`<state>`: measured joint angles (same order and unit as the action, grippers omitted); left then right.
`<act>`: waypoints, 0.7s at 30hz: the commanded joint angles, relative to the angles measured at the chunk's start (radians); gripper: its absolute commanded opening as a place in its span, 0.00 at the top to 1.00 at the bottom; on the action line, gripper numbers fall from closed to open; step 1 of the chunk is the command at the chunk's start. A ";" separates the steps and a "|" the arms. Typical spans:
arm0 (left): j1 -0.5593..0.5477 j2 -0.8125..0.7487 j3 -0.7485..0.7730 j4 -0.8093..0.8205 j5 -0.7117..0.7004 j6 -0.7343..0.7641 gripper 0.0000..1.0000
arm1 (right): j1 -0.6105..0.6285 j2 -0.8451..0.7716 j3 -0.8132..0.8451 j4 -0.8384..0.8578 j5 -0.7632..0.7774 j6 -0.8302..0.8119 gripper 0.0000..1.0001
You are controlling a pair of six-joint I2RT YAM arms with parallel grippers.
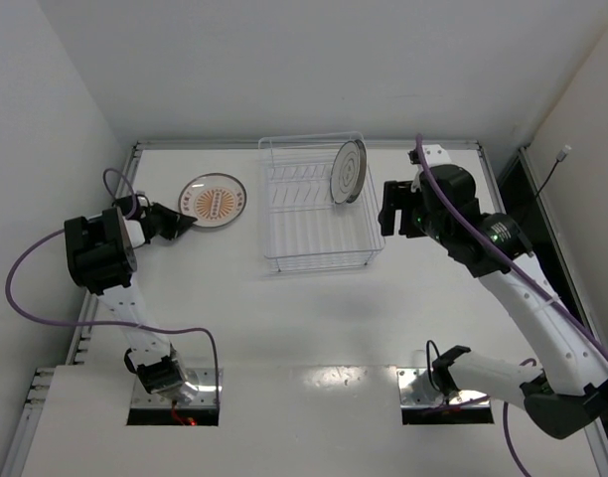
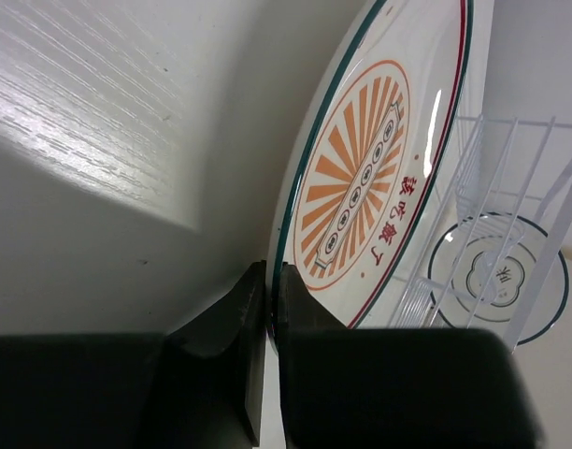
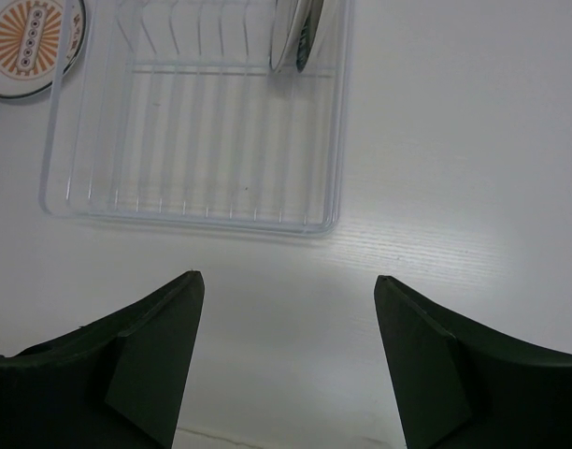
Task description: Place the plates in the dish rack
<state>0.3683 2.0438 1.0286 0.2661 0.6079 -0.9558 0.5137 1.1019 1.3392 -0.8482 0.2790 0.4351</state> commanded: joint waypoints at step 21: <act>-0.068 -0.349 -0.165 0.906 0.401 -0.395 1.00 | -0.109 0.130 -0.040 0.432 -0.641 0.042 0.32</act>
<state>0.3115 1.7039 0.8646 0.8726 0.9279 -1.2209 0.4324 1.1694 1.3071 -0.6067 -0.1764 0.4500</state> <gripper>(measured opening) 0.034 0.684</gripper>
